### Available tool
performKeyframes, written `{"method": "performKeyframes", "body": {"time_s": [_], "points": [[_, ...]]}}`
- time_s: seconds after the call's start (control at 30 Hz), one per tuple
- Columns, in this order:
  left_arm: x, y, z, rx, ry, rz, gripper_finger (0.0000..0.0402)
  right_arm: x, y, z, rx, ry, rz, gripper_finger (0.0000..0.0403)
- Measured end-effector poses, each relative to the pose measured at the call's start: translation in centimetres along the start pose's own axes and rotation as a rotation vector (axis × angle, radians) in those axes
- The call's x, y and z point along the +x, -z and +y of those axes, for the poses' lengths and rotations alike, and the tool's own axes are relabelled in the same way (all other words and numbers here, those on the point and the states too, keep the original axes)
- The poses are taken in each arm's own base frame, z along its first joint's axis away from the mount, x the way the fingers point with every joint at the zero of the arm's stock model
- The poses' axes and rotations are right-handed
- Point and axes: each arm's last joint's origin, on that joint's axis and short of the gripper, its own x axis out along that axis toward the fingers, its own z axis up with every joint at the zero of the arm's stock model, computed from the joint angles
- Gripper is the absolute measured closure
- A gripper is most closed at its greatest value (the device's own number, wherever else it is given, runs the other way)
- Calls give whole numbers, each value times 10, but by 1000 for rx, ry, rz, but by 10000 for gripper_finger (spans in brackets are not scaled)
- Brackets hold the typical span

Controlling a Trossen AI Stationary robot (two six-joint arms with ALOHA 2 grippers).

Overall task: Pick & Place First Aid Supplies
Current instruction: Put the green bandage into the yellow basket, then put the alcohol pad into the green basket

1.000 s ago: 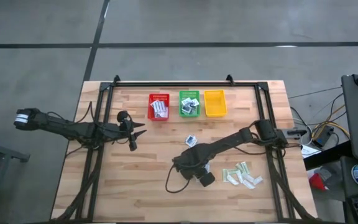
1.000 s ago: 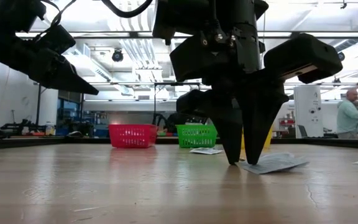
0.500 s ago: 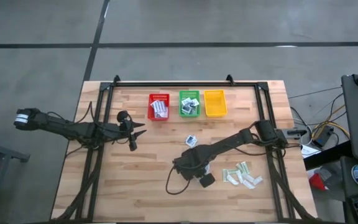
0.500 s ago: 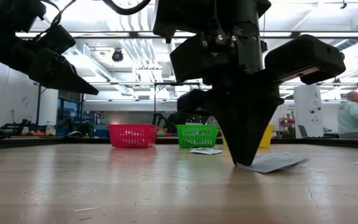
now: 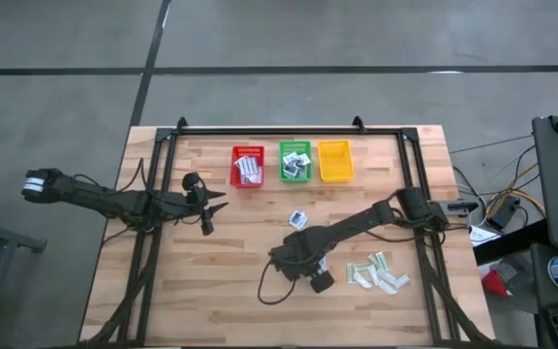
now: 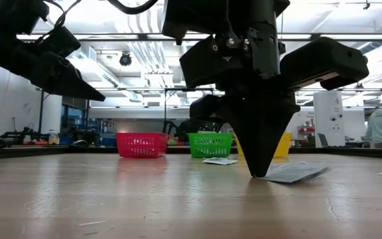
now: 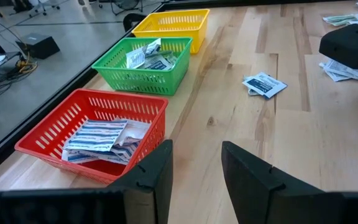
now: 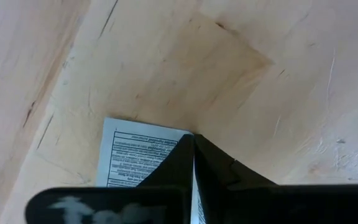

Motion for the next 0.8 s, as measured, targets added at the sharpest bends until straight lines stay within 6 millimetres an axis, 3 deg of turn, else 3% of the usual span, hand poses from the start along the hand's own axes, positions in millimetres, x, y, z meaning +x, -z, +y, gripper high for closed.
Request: {"method": "performKeyframes", "body": {"time_s": [0.2, 0.47, 0.8], "points": [[0, 0, 0, 0, 0, 0, 268, -12, -6, -1, 9, 0, -11, 395], [0, 0, 0, 0, 0, 0, 268, -44, -18, -9, -3, 29, -55, 395], [0, 0, 0, -6, 0, 0, 268, -81, -22, -34, 10, 32, -119, 395]]}}
